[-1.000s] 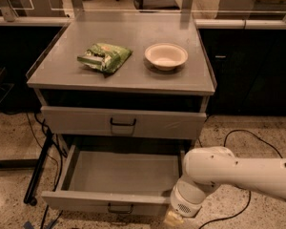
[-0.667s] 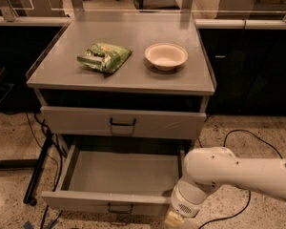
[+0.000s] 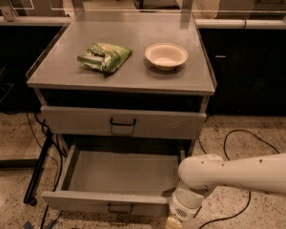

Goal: Close middle drawer

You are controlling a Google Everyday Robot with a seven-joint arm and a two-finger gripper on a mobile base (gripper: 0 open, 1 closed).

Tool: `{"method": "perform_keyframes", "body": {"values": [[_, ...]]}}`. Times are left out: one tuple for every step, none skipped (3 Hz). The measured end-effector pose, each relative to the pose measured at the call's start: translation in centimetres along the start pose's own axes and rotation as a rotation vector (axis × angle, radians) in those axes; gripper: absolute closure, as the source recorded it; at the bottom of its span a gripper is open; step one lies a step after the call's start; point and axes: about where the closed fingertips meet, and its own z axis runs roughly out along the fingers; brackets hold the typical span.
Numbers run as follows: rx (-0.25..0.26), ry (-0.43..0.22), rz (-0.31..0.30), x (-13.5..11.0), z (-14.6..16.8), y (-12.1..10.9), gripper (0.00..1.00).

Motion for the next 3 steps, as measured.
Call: {"method": "perform_keyframes", "body": {"values": [[0.012,0.011,0.016,-0.5,1.0,-1.5,1.00],[0.047,0.002,0.039,-1.3,1.4,-3.2,1.00],[0.063,-0.002,0.065,-1.0,2.4,-4.3,1.00]]}}
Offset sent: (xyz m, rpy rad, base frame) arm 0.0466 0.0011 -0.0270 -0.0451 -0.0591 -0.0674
